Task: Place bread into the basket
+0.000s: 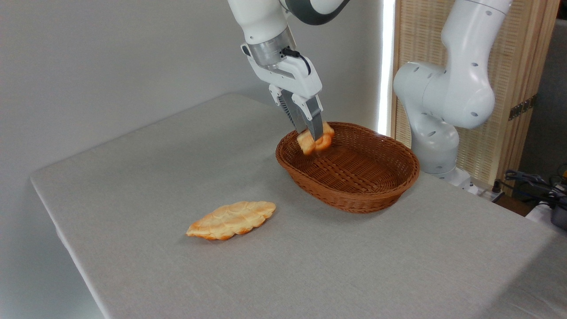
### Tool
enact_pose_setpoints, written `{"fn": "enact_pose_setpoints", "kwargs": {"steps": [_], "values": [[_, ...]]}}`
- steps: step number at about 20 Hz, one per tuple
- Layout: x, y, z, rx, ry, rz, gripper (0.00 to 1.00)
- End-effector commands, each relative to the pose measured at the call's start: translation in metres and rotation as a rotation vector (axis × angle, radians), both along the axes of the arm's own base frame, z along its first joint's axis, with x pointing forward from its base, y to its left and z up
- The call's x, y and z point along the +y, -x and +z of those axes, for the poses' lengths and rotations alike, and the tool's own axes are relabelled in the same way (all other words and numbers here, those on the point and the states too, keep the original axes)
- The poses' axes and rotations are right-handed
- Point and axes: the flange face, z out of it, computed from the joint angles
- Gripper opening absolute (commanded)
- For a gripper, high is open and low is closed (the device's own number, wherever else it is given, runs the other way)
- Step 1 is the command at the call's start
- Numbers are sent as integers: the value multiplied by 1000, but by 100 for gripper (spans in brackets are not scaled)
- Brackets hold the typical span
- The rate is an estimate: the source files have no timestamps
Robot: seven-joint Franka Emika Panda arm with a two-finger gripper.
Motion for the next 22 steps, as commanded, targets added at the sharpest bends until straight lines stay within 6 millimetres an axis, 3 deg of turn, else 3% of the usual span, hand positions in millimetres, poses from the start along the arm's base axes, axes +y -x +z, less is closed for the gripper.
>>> {"fn": "enact_pose_setpoints", "kwargs": {"steps": [1, 7, 11, 17, 19, 22], "values": [[-3, -3, -6, 12, 31, 24, 100], [-5, -10, -7, -13, 42, 25, 100], [-8, -25, 14, -118, 72, 13, 100], [10, -77, 55, -259, 85, 56, 100], [35, -99, 70, -286, 99, 104, 100], [39, -121, 81, -302, 113, 119, 100]]}}
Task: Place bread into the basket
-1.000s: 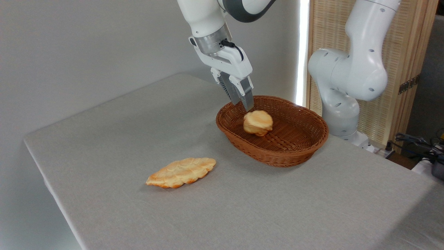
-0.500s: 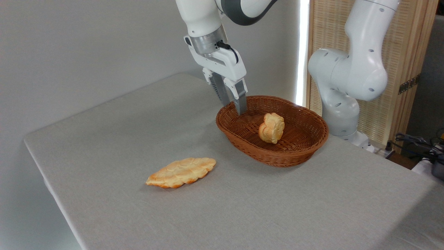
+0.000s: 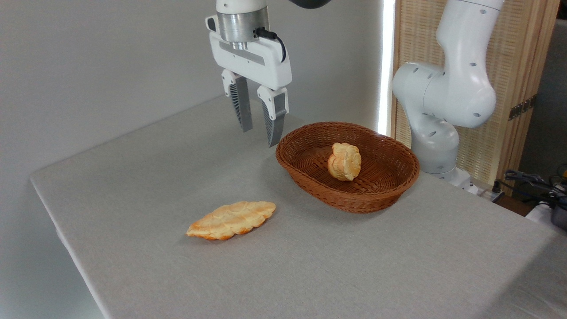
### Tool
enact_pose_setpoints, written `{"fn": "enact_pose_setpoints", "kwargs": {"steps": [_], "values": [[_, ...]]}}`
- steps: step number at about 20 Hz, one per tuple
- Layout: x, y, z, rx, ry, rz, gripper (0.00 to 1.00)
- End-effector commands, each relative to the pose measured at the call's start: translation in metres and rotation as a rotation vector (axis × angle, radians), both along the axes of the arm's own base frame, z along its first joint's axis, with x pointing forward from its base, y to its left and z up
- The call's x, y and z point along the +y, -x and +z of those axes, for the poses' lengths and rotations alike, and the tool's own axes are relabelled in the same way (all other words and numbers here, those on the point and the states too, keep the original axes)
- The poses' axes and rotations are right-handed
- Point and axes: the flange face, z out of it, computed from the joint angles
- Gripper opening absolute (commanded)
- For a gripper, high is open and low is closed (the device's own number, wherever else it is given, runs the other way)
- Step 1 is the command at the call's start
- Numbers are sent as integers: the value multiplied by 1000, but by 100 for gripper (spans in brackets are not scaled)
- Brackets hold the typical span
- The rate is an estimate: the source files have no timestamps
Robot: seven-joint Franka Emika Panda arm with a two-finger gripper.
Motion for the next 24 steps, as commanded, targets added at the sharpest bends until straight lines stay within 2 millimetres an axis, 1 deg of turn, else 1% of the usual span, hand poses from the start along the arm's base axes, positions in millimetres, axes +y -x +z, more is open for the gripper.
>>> {"fn": "enact_pose_setpoints", "kwargs": {"steps": [1, 3, 5, 8, 10, 12, 15, 20, 24], "values": [[10, -42, 13, -15, 16, 23, 100], [22, -68, 25, -36, 32, 50, 100], [31, -93, 31, -49, 40, 70, 100], [36, -119, 32, -60, 43, 50, 100], [36, -131, 29, -62, 42, 24, 100], [35, -134, 28, -62, 42, 24, 100], [35, -138, 19, -47, 40, 22, 100], [32, -138, 19, -51, 9, 22, 100], [35, -138, 20, -56, 10, 24, 100]]}}
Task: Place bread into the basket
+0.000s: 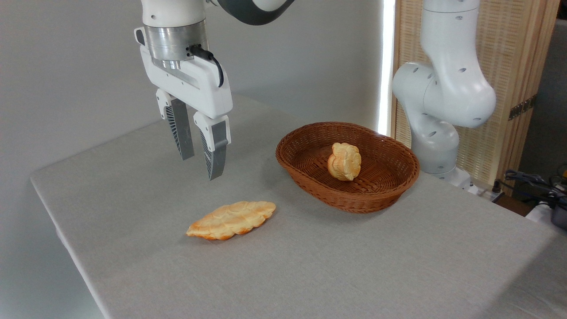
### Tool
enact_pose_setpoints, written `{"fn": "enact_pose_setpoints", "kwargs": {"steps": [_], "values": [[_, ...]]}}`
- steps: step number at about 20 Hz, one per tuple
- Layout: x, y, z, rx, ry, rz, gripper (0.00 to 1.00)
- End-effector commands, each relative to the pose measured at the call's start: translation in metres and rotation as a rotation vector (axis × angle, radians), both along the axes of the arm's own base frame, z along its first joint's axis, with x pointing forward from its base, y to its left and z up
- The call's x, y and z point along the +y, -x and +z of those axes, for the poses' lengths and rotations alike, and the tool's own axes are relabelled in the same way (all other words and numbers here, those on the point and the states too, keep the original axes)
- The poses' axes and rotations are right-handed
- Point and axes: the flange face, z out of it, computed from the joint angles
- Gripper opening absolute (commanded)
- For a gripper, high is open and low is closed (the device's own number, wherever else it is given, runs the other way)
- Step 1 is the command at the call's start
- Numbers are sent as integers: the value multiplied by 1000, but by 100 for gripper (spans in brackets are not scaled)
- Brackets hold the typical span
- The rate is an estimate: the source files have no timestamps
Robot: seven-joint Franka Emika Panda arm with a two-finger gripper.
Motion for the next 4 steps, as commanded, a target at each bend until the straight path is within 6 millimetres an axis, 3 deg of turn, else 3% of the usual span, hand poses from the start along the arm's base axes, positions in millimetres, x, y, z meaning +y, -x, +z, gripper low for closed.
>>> {"fn": "enact_pose_setpoints", "kwargs": {"steps": [1, 4], "values": [[2, -4, 4, -8, -4, -4, 100], [3, -6, 7, -32, 0, 2, 100]]}}
